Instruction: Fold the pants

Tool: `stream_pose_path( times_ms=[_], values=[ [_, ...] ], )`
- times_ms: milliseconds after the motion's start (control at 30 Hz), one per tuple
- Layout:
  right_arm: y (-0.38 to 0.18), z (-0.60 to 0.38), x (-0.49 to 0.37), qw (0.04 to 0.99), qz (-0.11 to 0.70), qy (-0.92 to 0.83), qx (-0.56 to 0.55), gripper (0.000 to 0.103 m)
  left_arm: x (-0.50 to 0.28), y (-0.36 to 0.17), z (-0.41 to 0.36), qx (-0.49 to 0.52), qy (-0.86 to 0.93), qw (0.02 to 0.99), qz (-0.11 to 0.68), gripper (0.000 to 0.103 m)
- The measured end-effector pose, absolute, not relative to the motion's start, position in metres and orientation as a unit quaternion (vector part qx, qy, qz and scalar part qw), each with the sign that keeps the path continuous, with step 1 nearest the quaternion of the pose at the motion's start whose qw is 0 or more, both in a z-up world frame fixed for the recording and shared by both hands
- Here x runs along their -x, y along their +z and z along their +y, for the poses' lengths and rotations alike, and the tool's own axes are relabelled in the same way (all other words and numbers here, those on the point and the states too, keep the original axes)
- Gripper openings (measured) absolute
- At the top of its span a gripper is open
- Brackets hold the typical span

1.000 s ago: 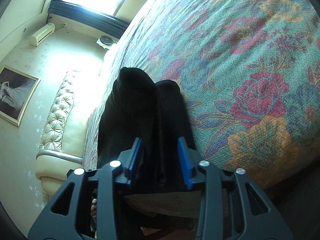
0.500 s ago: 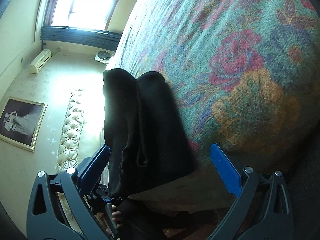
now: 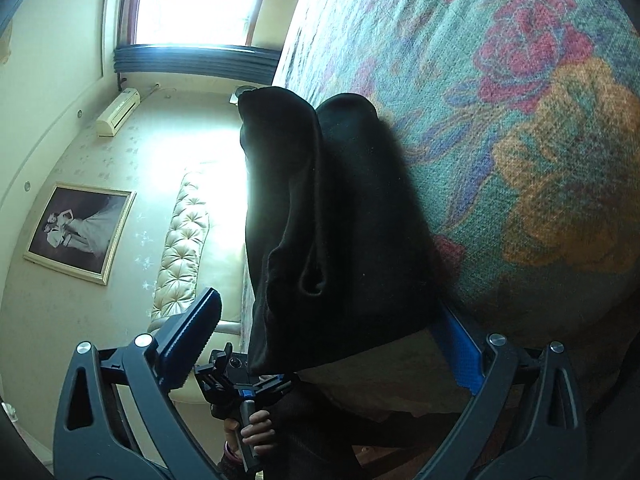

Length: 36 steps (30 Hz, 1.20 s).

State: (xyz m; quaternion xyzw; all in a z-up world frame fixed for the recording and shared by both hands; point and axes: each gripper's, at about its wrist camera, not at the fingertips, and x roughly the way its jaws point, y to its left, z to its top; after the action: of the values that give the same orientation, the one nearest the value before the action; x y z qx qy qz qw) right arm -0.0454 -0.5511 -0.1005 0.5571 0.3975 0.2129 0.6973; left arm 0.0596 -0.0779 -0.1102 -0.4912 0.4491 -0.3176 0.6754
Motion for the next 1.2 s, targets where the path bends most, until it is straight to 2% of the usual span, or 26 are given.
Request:
stream_pose_path(
  times_ms=[33, 133, 267, 367, 400, 467, 500, 533, 733, 933, 1100, 1167, 1200],
  values=[
    [-0.099, -0.547, 0.041, 0.699, 0.403, 0.209, -0.552, 0.092, -0.059, -0.112, -0.079, 0.495, -0.321, 0.670, 0.451, 0.090],
    [-0.096, -0.544, 0.032, 0.707, 0.416, 0.190, -0.539, 0.065, -0.059, -0.119, -0.075, 0.522, -0.313, 0.654, 0.449, 0.090],
    [-0.095, -0.545, 0.032, 0.708, 0.419, 0.190, -0.536, 0.047, -0.059, -0.124, -0.066, 0.547, -0.303, 0.639, 0.448, 0.090],
    [-0.087, -0.545, 0.033, 0.715, 0.413, 0.192, -0.531, 0.039, -0.058, -0.112, -0.074, 0.512, -0.313, 0.659, 0.454, 0.090],
    [-0.084, -0.545, 0.033, 0.716, 0.410, 0.193, -0.531, 0.039, -0.060, -0.105, -0.077, 0.498, -0.315, 0.666, 0.457, 0.089],
    [-0.079, -0.541, 0.031, 0.720, 0.407, 0.195, -0.528, 0.037, -0.060, -0.097, -0.083, 0.472, -0.310, 0.682, 0.465, 0.067],
    [-0.078, -0.540, 0.031, 0.721, 0.406, 0.195, -0.527, 0.037, -0.061, -0.095, -0.083, 0.452, -0.302, 0.693, 0.474, 0.041],
    [-0.076, -0.539, 0.030, 0.720, 0.405, 0.196, -0.529, 0.036, -0.061, -0.094, -0.083, 0.443, -0.301, 0.697, 0.477, 0.039],
    [-0.062, -0.541, 0.034, 0.730, 0.390, 0.201, -0.524, 0.033, -0.058, -0.093, -0.073, 0.444, -0.306, 0.696, 0.474, 0.031],
    [-0.068, -0.546, 0.039, 0.726, 0.390, 0.199, -0.530, 0.031, -0.059, -0.070, -0.077, 0.421, -0.321, 0.721, 0.447, 0.030],
    [-0.089, -0.551, 0.048, 0.712, 0.398, 0.191, -0.547, 0.031, -0.055, -0.090, -0.080, 0.422, -0.310, 0.708, 0.474, 0.030],
    [-0.093, -0.553, 0.047, 0.703, 0.406, 0.198, -0.550, 0.038, -0.056, -0.094, -0.081, 0.425, -0.317, 0.699, 0.479, 0.032],
    [-0.091, -0.553, 0.045, 0.705, 0.416, 0.196, -0.540, 0.042, -0.056, -0.095, -0.081, 0.424, -0.319, 0.698, 0.481, 0.037]
  ],
)
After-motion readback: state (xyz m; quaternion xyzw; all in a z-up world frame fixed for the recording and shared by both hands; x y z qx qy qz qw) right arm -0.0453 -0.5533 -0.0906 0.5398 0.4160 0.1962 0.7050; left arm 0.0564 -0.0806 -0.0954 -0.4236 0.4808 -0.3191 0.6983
